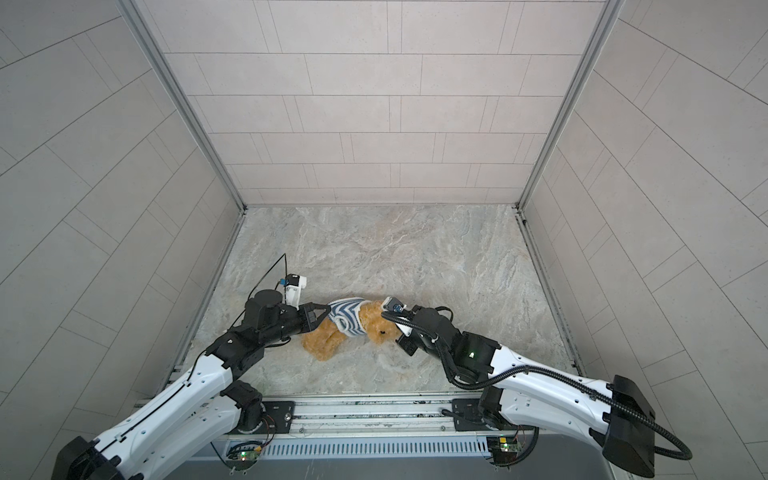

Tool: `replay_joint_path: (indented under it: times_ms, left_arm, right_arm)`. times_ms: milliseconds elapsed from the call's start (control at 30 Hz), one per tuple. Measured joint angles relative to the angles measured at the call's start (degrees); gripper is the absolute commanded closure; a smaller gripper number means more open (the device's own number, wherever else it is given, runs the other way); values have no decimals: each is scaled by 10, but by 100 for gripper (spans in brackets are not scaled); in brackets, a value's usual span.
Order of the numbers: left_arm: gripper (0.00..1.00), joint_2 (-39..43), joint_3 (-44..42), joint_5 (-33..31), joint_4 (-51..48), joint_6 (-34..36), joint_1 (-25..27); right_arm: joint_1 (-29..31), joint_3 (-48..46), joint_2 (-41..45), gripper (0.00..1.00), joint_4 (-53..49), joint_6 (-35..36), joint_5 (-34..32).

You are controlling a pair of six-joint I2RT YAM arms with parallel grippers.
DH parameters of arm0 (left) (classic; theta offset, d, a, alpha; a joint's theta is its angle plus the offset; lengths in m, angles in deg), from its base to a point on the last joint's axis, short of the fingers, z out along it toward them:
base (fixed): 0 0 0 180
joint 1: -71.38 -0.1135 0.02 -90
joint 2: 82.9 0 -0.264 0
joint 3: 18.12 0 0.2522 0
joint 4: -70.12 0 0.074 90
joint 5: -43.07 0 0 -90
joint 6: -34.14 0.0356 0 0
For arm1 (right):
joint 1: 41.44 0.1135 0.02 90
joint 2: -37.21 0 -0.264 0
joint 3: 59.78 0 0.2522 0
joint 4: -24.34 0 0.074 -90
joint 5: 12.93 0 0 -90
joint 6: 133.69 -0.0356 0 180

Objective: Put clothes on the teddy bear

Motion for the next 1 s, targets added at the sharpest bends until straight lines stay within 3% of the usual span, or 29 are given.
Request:
replay_joint_path:
  times_ms: [433, 733, 1000]
  left_arm:
    - [100, 40, -45, 56, 17, -43, -82]
    - [100, 104, -50, 31, -5, -55, -85]
    - [100, 38, -40, 41, 1, -30, -63]
  right_arm:
    - [1, -18, 24, 100, 0, 8, 0]
    - [2, -18, 30, 100, 9, 12, -4]
    - [1, -15, -1, 100, 13, 17, -8]
